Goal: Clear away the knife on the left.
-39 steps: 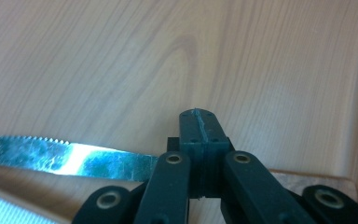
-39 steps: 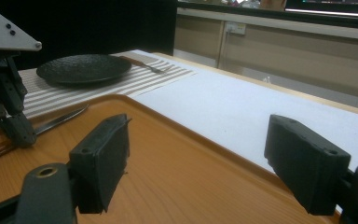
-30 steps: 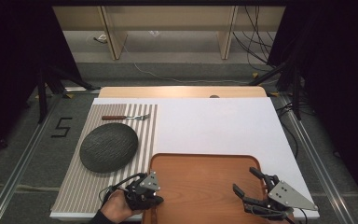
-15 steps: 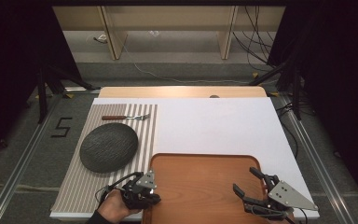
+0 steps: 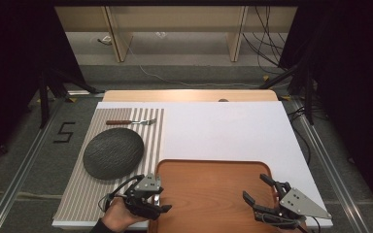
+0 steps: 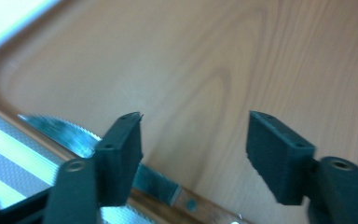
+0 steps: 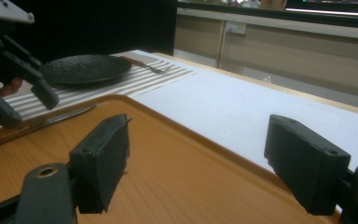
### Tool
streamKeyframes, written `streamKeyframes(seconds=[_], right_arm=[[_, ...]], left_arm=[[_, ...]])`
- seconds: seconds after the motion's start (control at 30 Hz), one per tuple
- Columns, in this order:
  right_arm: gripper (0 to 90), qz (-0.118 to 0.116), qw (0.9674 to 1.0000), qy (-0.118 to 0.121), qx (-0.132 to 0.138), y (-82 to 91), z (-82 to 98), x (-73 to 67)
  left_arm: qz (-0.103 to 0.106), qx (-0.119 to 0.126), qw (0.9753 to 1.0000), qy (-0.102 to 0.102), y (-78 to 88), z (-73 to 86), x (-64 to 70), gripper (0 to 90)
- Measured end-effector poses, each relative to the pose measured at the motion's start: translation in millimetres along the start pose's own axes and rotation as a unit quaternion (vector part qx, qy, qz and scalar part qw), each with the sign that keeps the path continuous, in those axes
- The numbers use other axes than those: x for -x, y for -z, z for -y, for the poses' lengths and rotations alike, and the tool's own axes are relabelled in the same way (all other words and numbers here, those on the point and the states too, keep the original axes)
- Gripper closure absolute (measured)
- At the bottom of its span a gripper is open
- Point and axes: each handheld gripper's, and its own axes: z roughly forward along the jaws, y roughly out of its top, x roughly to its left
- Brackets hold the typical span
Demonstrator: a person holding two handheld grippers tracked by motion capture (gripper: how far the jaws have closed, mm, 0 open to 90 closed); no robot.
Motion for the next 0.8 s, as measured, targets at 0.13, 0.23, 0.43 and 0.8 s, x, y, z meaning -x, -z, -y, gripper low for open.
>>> streamKeyframes(seconds=[0.13,0.23,0.43,0.8], right_arm=[[23.2,-0.001,1.0000,-0.001,0.000,0.1,0.0,0.0],[23.2,-0.001,1.0000,-0.002,0.001,-0.1,0.1,0.1],[23.1,-0.002,1.0000,-0.002,0.000,0.0,0.1,-0.1],[23.1,-0.004,1.0000,-0.002,0.002,-0.2,-0.4,-0.7]], left_arm=[[-0.022,0.056,0.9982,0.004,8.9,0.9,-1.0,26.5],[-0.015,0.104,0.9945,0.007,15.6,2.4,-0.3,24.6],[-0.016,0.180,0.9835,0.003,26.1,6.3,1.8,23.1],[-0.018,0.235,0.9718,-0.004,33.2,15.8,7.5,20.0]])
